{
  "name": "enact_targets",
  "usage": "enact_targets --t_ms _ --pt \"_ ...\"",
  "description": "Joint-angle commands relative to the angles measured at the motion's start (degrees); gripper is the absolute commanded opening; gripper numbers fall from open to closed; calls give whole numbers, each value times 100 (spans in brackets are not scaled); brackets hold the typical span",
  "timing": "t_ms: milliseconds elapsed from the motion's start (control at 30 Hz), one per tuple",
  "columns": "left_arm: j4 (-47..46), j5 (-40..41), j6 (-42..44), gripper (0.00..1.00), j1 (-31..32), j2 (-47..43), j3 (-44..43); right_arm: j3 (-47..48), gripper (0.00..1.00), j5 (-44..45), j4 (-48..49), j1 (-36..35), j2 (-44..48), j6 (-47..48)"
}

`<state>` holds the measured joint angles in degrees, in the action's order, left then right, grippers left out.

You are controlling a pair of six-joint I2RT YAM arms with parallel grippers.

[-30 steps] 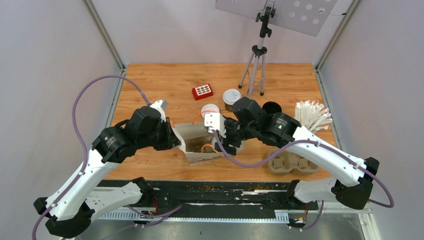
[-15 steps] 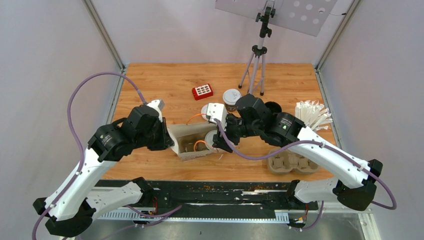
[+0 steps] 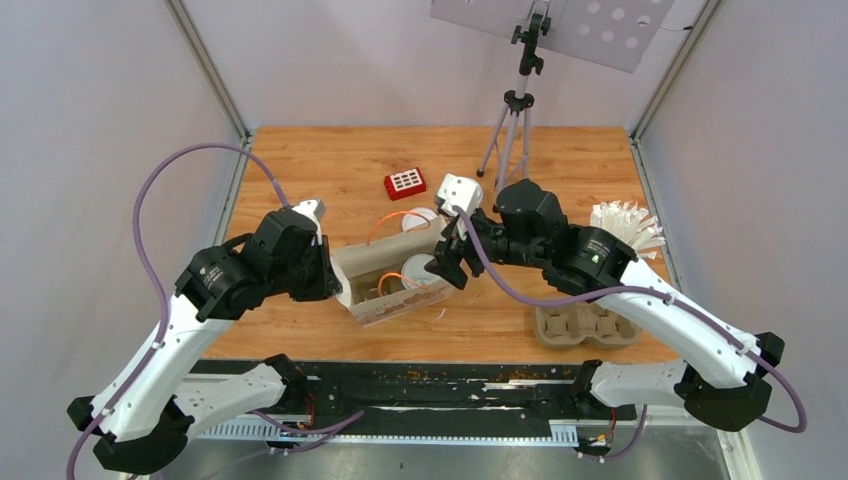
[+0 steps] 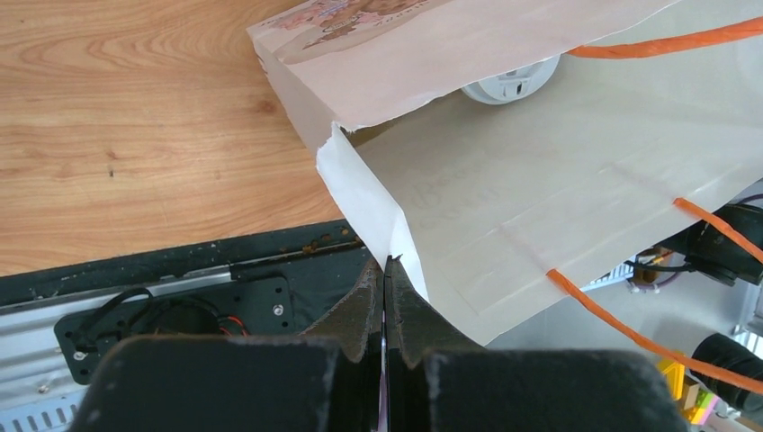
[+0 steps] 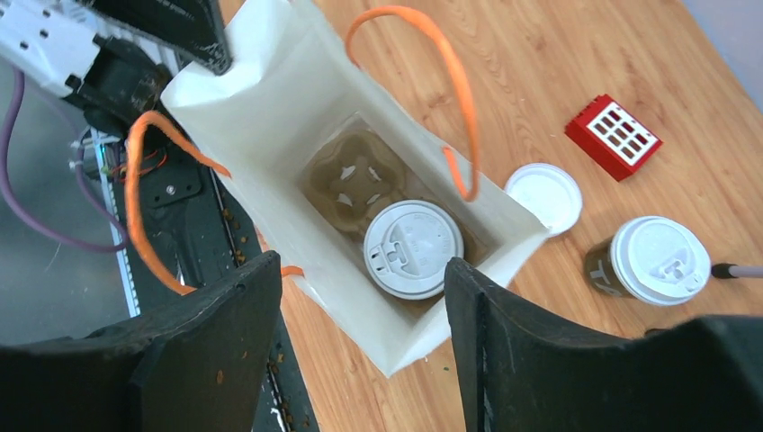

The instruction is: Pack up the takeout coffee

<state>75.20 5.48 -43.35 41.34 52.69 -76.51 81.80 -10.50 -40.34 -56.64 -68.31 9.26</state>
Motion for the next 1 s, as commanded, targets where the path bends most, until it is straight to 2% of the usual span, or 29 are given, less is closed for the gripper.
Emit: enact_targets --t_ms 0,167,267,300,400,567,700,767,967 --pt "-1 78 203 0 -77 40 -149 260 67 214 290 125 229 -326" --pt "0 66 314 0 -122 122 -264 294 67 630 384 136 321 -432" --pt "-119 63 475 5 -126 119 -394 281 69 1621 573 159 388 -575" --pt "-95 111 579 7 -124 161 -504 749 71 2402 434 318 194 -632" --pt "-157 197 624 13 -125 123 -471 871 80 2821 549 573 33 -575" --pt "-470 397 623 29 -126 78 -599 700 99 2938 694 1198 -197 -611" --pt "-715 487 647 33 -126 -48 -601 409 100 2760 1003 1673 -367 -629" --pt "-800 538 706 42 -126 -132 -541 228 100 2699 1189 1887 -487 -665" --pt "-1013 595 721 57 -120 -383 -370 -101 95 2158 1625 2480 -1178 -715"
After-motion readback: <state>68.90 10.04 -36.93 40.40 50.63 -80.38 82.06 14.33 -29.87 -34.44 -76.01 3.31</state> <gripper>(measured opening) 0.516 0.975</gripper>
